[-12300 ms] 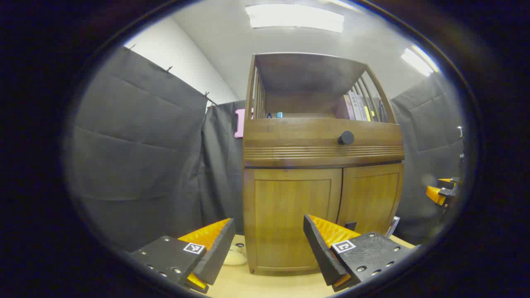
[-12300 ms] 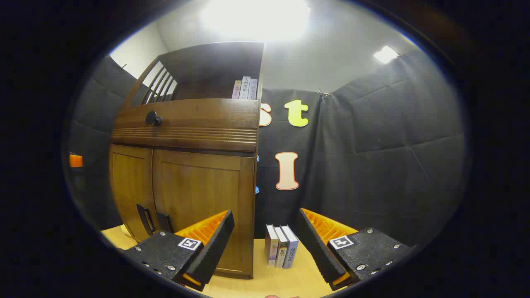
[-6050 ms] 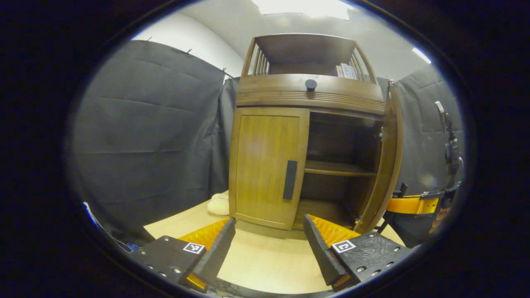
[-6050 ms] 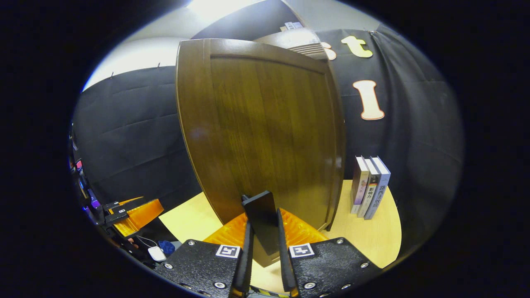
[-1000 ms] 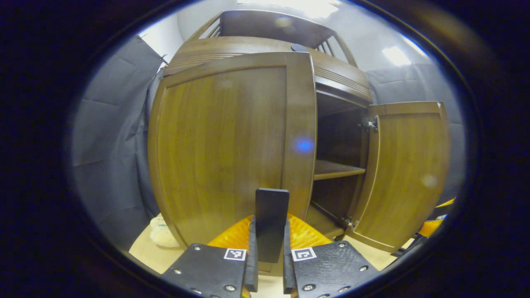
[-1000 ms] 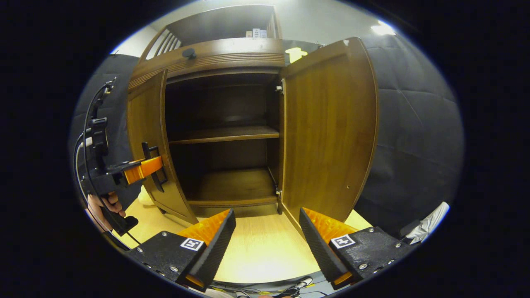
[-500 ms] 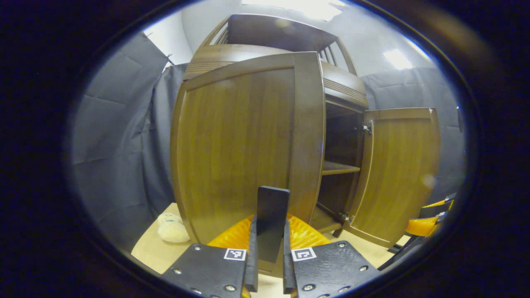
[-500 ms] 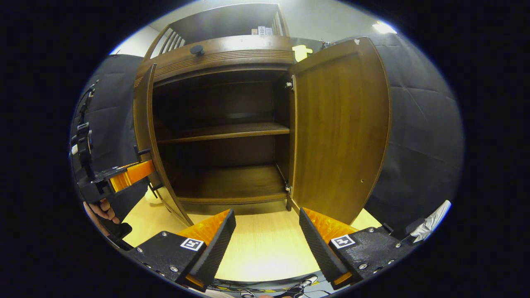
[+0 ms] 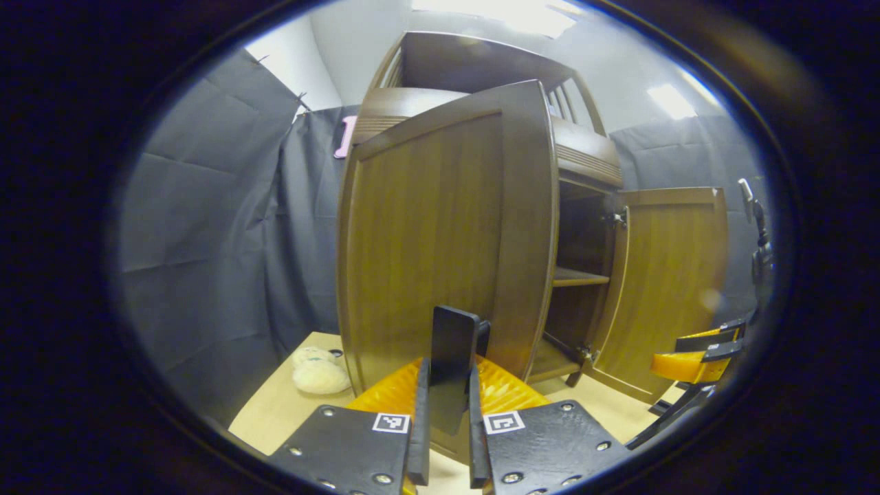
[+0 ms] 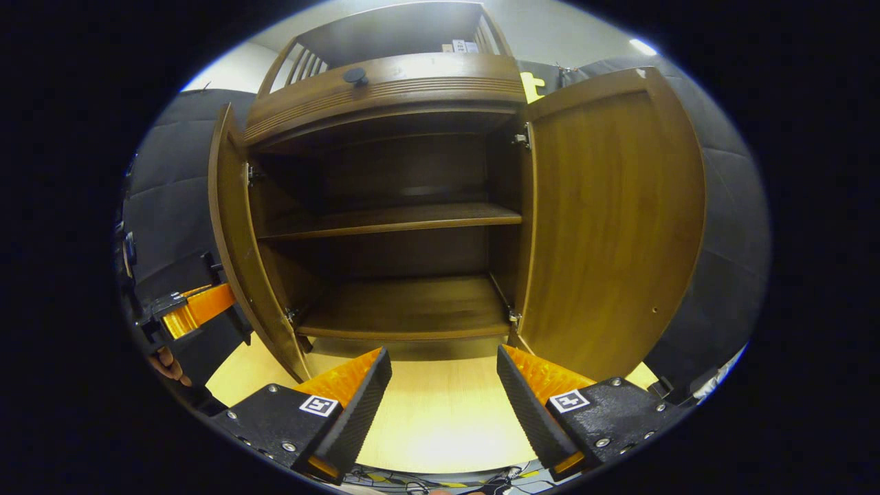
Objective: Open the right door of the double-door shoe cabinet with the right hand, and open the left door with the left hand.
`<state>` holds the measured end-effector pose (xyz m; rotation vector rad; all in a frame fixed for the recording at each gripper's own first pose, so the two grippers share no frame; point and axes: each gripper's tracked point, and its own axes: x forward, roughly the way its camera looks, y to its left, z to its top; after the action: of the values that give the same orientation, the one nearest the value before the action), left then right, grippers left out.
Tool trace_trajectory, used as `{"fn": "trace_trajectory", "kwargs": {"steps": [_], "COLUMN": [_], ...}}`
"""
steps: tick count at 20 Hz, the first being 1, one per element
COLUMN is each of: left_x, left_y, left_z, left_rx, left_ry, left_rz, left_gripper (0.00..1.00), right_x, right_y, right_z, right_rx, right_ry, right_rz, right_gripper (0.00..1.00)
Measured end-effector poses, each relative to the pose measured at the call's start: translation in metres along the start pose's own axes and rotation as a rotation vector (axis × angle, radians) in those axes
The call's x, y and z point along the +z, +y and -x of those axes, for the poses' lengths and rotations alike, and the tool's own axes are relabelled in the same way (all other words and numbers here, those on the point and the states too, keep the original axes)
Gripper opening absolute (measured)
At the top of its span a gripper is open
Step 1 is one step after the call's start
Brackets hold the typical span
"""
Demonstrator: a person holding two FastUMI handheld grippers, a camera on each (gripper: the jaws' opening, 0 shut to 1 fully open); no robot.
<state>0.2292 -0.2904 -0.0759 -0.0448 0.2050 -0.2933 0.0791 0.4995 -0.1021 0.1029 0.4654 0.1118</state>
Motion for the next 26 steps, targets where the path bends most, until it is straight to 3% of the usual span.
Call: {"fn": "trace_trajectory", "kwargs": {"steps": [1,4,5,7,8,9,13,14,16,19,22,24,25,26], "left_x": [-0.002,0.01,0.015,0.024,0.026,0.028,0.033,0.034,0.037,0.041,0.044,0.045,0.048,0.054], "left_y": [-0.001,0.004,0.007,0.009,0.013,0.016,0.038,0.042,0.058,0.084,0.118,0.121,0.123,0.124], "left_z": [-0.004,0.002,0.004,0.007,0.008,0.01,0.012,0.011,0.017,0.027,0.035,0.037,0.039,0.044], "left_rx": [0.004,0.03,0.042,0.067,0.085,0.1,0.179,0.181,0.15,0.119,0.076,0.054,0.058,0.067], "left_ry": [-0.002,-0.013,-0.016,-0.022,-0.016,-0.009,-0.046,-0.047,-0.05,-0.058,-0.058,-0.051,-0.055,-0.065], "left_rz": [-0.008,-0.056,-0.06,-0.054,-0.047,-0.038,-0.038,-0.023,0.006,-0.007,-0.001,0.029,0.041,0.043], "left_gripper": [0.17,0.22,0.1,0.22,0.08,0.22,0.21,0.08,0.07,0.21,0.07,0.07,0.14,0.08], "right_x": [-0.003,-0.008,-0.01,-0.008,-0.006,-0.004,0.004,0.001,0.001,0.009,0.027,0.038,0.042,0.046], "right_y": [0.005,0.018,0.022,0.028,0.031,0.033,0.032,0.031,0.031,0.029,0.016,0.011,0.006,0.002], "right_z": [-0.001,-0.008,-0.01,-0.014,-0.015,-0.015,-0.016,-0.015,-0.016,-0.016,-0.019,-0.019,-0.019,-0.019], "right_rx": [0.01,0.044,0.053,0.064,0.066,0.066,0.057,0.054,0.05,0.046,0.007,-0.016,-0.03,-0.044], "right_ry": [0.004,0.019,0.022,0.02,0.015,0.01,-0.002,0.001,0.013,0.007,-0.024,-0.035,-0.041,-0.049], "right_rz": [0.005,0.011,0.012,0.008,0.003,-0.001,0.005,0.011,0.013,-0.019,-0.022,-0.031,-0.031,-0.025], "right_gripper": [0.92,0.92,0.92,0.92,0.92,0.92,0.92,0.96,0.96,0.92,0.95,0.96,1.0,1.0]}}
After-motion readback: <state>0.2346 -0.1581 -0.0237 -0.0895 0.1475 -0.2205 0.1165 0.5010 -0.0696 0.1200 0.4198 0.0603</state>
